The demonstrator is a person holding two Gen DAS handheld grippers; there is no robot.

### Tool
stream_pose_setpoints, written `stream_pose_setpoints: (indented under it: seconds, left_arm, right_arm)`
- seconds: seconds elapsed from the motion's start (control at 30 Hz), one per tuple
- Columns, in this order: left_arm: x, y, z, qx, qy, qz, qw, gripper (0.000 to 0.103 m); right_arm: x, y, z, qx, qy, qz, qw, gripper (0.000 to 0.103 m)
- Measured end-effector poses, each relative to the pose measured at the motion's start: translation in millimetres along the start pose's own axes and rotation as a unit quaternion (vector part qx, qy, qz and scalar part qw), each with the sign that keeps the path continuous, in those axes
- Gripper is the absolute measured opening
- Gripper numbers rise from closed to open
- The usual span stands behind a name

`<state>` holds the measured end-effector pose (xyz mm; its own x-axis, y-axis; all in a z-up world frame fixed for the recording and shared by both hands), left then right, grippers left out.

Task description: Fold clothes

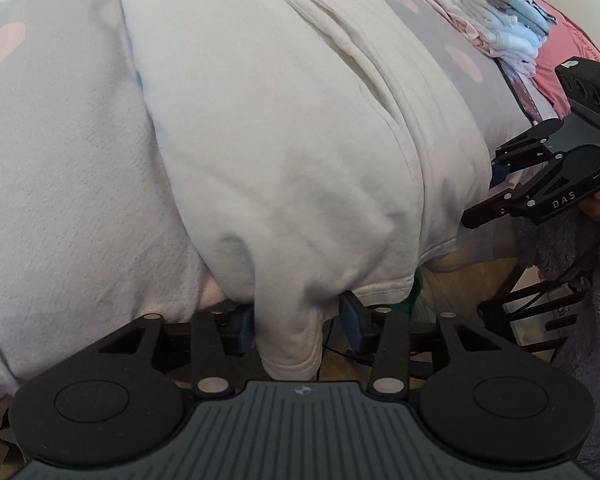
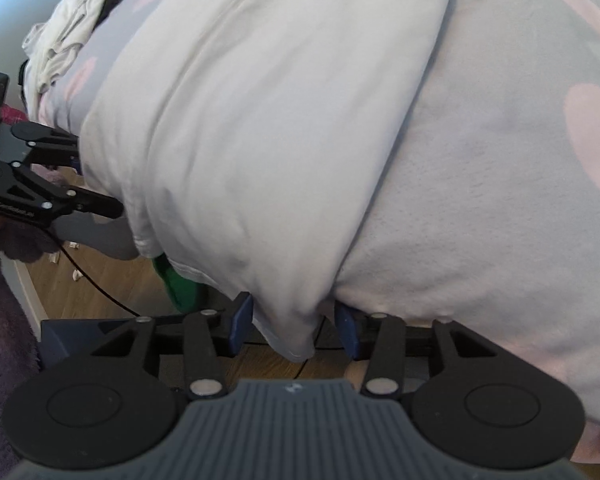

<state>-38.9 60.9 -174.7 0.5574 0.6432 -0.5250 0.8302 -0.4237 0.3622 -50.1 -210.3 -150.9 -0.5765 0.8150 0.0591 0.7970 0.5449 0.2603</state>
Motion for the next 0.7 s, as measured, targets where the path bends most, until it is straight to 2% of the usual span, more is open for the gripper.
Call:
stream_pose_setpoints:
  seconds: [0.07,0.1,0.13,0.23,0.37,0.57,0.7]
  left_arm:
    - [-1.4,0.0,-0.8,0.001,-0.004,0.005,1.0000,0.032]
    - [-4.1,0.1,-0.8,0.002,-0.008,0.008,0.9999,0.028]
    - [-6.8,0.1,-0.8,0.003,-0.013,0.012,0.9998,0.020]
    - [-13.3,4.5,-7.9,0.018,-0.029,0.009,0.9994,0.012]
    - [-23.7,12.8,-33.3,0.020,-0.072,-0.005,0.9972,0.011]
    - [-33.0,34.8,-87.4,-0.032,-0.151,-0.027,0.9877,0.010]
    - [-29.0,56.9,-119.5,-0.085,-0.194,-0.035,0.9767,0.010]
  right_arm:
    - [1.6,-0.2,2.1,0.004,-0.004,-0.004,1.000,0.039]
    - [1.6,-0.1,1.0,0.003,0.003,-0.001,1.000,0.020]
    - [1.4,0.0,-1.0,0.003,0.015,0.003,1.000,0.016]
    - [0.3,-2.1,-9.4,0.013,0.030,0.009,0.999,0.013]
    - [4.3,-3.7,-31.1,0.010,0.052,0.000,0.999,0.010]
    - [-10.8,-4.8,-91.3,-0.044,0.138,0.033,0.989,0.010]
    - [-28.3,2.2,-127.6,-0.109,0.201,0.078,0.970,0.010]
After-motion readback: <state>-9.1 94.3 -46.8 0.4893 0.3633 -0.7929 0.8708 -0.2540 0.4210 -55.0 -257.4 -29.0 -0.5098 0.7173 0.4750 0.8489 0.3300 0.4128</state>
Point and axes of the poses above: each gripper's, at about its wrist camera, not at the fingertips, and z roughly the way its jaws point, x to its left, y to its top, the point moved 5 cm from there along z, roughly the way its jaws point, and after that the axes turned 15 degrees about -y, right-handed, at the moved point
